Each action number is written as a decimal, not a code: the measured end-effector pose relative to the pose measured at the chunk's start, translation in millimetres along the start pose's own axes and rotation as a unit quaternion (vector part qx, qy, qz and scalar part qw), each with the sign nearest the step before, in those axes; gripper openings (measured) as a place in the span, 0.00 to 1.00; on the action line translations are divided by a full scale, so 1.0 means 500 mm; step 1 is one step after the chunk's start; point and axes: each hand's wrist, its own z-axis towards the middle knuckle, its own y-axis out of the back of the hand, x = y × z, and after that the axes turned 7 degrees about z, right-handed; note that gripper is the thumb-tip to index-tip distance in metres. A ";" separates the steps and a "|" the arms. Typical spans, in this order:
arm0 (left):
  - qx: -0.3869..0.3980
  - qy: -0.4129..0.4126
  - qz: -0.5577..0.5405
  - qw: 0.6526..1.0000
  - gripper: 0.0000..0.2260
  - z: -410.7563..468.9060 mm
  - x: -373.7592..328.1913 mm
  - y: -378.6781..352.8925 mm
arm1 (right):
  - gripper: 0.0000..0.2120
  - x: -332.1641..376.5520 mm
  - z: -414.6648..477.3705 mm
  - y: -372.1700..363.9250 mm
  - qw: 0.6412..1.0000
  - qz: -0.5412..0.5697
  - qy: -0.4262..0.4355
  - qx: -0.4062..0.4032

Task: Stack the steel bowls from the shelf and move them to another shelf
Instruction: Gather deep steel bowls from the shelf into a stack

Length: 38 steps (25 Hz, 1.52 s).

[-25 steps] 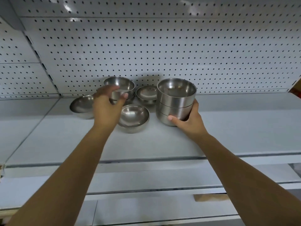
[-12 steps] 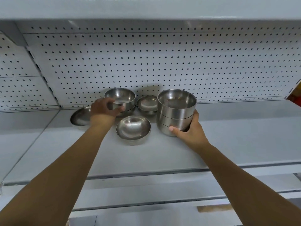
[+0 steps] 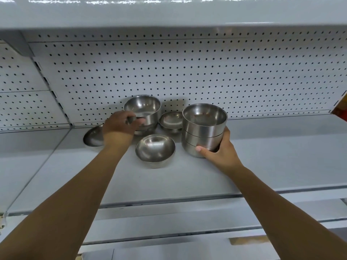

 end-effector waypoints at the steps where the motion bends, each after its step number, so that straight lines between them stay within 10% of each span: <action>1: -0.012 0.001 -0.032 0.999 0.09 -0.004 -0.015 0.007 | 0.50 0.000 0.000 0.000 1.000 -0.001 0.000 0.000; 10: 0.026 -0.094 -0.342 0.934 0.09 -0.053 -0.190 0.048 | 0.51 0.002 -0.003 -0.001 1.000 -0.002 -0.001 -0.003; 25: 0.142 -0.127 -0.270 0.944 0.12 -0.076 -0.242 -0.014 | 0.51 0.000 0.000 0.002 1.000 0.008 0.013 0.006; 32: 0.232 -0.079 -0.323 0.914 0.38 -0.079 -0.242 -0.036 | 0.52 0.003 -0.002 0.001 1.000 0.003 0.019 0.003; 38: 0.237 -0.066 -0.353 0.903 0.41 -0.080 -0.229 -0.064 | 0.54 0.009 -0.006 0.000 1.000 -0.017 0.014 -0.004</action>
